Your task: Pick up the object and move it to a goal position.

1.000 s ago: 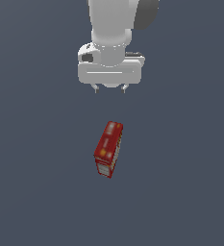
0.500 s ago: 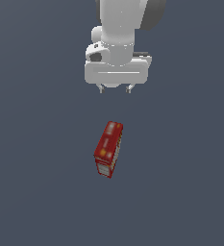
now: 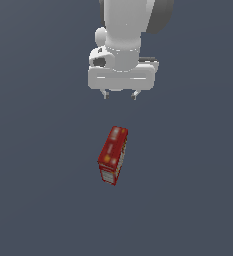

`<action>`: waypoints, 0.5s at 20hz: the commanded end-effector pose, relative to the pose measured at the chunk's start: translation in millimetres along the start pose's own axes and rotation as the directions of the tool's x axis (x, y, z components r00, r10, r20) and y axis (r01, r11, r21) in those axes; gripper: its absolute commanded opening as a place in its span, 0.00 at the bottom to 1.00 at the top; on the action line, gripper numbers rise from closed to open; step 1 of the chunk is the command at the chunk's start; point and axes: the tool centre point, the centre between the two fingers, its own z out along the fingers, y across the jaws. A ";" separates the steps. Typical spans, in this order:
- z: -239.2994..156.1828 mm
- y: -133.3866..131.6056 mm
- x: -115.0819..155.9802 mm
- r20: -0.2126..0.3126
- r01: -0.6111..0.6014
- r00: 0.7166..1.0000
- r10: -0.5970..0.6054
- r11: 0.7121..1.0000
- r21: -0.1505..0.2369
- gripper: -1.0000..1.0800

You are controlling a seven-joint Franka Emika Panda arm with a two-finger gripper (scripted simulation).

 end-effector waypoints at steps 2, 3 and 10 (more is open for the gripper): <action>4.6 1.5 11.0 0.001 -0.025 1.000 0.025 1.000 0.003 0.96; 6.3 2.0 15.1 0.001 -0.034 0.999 0.034 0.999 0.004 0.96; 26.3 7.9 54.0 0.005 -0.124 0.992 0.124 0.992 0.011 0.96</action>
